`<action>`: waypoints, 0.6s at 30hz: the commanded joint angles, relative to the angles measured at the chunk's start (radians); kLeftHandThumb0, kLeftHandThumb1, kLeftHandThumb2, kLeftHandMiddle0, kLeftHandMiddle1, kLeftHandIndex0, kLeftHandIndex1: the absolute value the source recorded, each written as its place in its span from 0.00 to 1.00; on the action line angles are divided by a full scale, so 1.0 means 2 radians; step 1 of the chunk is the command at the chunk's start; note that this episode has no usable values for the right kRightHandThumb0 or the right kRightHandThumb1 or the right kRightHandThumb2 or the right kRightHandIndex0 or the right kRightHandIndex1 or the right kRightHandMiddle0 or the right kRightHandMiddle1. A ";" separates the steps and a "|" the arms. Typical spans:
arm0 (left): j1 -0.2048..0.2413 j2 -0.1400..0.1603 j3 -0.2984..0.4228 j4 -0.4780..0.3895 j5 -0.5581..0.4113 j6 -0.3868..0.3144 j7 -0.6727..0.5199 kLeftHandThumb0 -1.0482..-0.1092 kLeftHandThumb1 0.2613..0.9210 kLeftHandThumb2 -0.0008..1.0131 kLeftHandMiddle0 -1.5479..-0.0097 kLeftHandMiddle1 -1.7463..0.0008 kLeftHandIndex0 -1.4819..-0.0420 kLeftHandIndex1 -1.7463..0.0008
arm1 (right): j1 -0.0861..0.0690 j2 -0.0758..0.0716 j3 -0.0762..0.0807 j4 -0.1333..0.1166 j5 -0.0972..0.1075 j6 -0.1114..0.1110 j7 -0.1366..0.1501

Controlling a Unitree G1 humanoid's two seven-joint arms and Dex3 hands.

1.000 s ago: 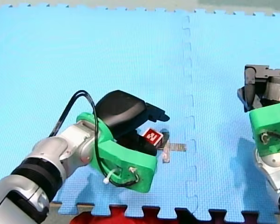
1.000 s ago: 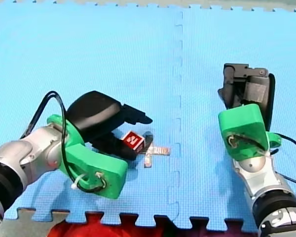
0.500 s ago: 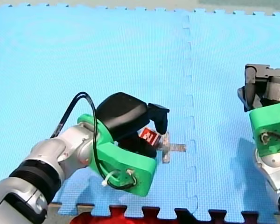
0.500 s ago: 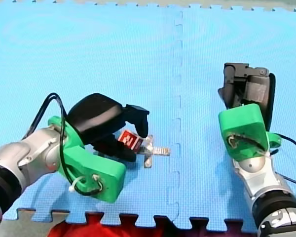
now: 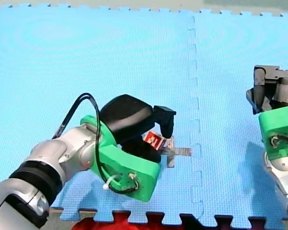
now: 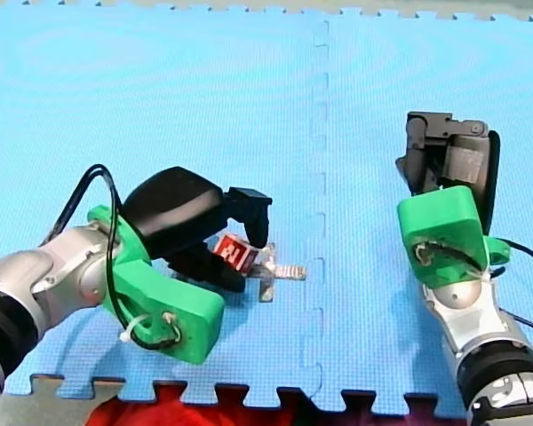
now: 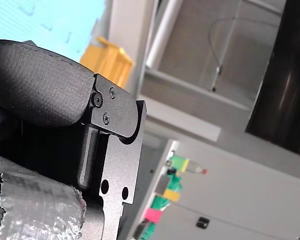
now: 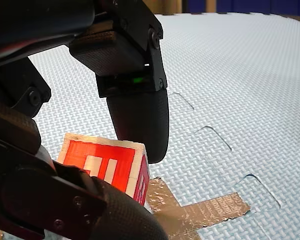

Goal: Stack cube left

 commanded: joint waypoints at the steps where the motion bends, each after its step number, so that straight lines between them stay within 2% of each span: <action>1: -0.003 0.003 0.000 0.001 0.000 0.000 -0.003 0.56 0.90 0.00 0.38 0.00 0.51 0.17 | -0.002 0.000 0.000 -0.001 0.001 -0.002 0.000; 4: -0.003 0.002 0.000 0.003 0.000 0.000 -0.001 0.56 0.91 0.00 0.38 0.00 0.48 0.24 | -0.003 0.002 0.001 -0.001 -0.001 0.000 -0.003; 8: -0.003 -0.012 -0.004 0.015 0.006 0.003 0.020 0.56 0.91 0.00 0.39 0.00 0.45 0.28 | -0.004 0.004 0.003 0.000 -0.002 0.002 -0.004; 11: -0.006 -0.018 -0.007 0.027 0.011 0.002 0.039 0.54 0.91 0.00 0.39 0.00 0.42 0.34 | -0.004 0.006 0.002 0.001 0.001 0.001 0.002; 14: -0.009 -0.021 -0.010 0.037 0.016 0.001 0.056 0.53 0.92 0.00 0.38 0.00 0.36 0.47 | -0.004 0.007 0.001 0.001 0.004 0.001 0.006; 17: -0.014 -0.028 -0.012 0.047 0.018 0.002 0.066 0.53 0.92 0.00 0.38 0.00 0.33 0.54 | -0.004 0.008 0.001 0.001 0.003 0.002 0.004; 18: -0.016 -0.030 -0.012 0.050 0.018 0.001 0.069 0.53 0.91 0.00 0.38 0.00 0.30 0.59 | -0.004 0.009 0.002 0.000 0.002 0.002 0.003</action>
